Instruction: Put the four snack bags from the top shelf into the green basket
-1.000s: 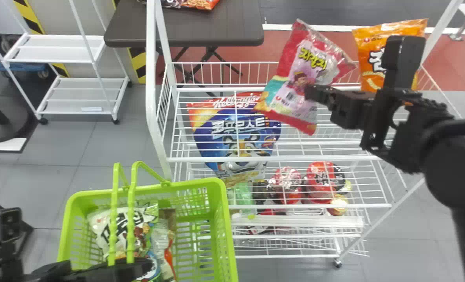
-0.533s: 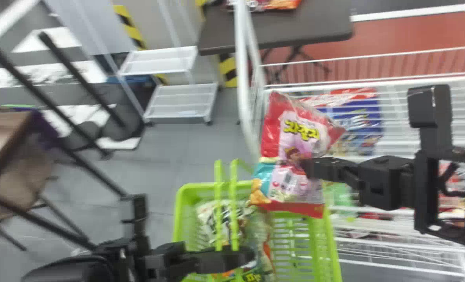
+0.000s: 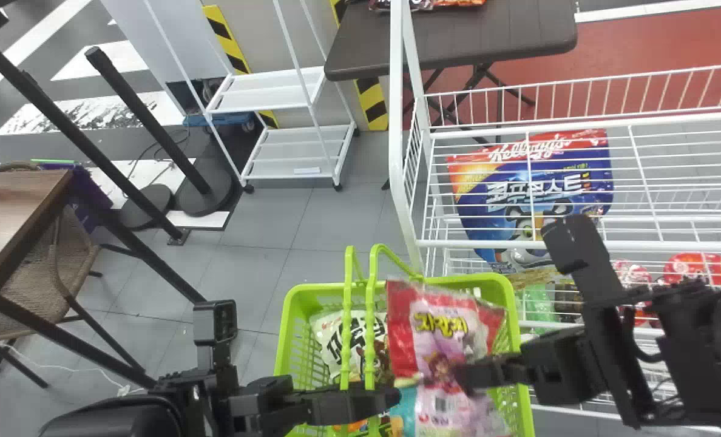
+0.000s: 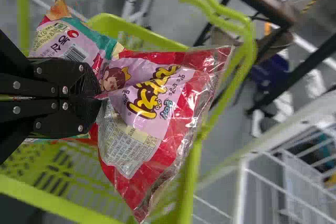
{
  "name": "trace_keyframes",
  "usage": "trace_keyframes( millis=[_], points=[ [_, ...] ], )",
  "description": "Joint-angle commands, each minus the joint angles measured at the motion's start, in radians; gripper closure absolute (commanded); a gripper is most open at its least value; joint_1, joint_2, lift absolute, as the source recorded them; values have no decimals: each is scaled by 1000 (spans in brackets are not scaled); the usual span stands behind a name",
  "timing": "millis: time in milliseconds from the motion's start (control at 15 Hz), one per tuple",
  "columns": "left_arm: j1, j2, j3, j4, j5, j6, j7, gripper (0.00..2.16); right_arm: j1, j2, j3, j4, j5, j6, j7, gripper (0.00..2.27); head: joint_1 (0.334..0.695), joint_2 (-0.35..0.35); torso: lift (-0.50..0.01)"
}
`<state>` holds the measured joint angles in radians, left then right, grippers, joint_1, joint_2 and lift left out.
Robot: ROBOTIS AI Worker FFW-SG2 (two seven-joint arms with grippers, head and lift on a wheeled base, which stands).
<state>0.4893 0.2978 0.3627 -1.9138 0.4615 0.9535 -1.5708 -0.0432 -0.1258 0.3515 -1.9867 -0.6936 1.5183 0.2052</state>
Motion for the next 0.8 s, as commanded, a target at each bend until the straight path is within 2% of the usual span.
trace_keyframes(
  millis=[0, 67, 333, 533, 667, 733],
  points=[
    [-1, 1, -5, 1, 0, 0, -10, 2148, -15, -1, -13, 0, 6, 54, 0, 326, 695, 350, 0],
    [-1, 1, -5, -1, 0, 0, -10, 2148, -15, -5, -19, -4, 16, 54, 2, -2, 695, 350, 0],
    [2, 0, 1, -1, 0, 0, -10, 2148, 6, -12, -106, -106, 12, 54, 23, 33, 695, 350, 0],
    [3, 0, 2, -1, 5, 0, -10, 2148, 66, -12, -312, -253, -4, 52, 43, 36, 695, 350, 0],
    [3, 3, 2, -1, 8, 0, -10, 2148, 89, -14, -456, -271, 45, -56, 43, 53, 695, 350, 0],
    [3, 4, 1, -1, 8, 0, -10, 2148, 83, -15, -491, -270, 144, -151, 36, 63, 695, 310, 0]
  ],
)
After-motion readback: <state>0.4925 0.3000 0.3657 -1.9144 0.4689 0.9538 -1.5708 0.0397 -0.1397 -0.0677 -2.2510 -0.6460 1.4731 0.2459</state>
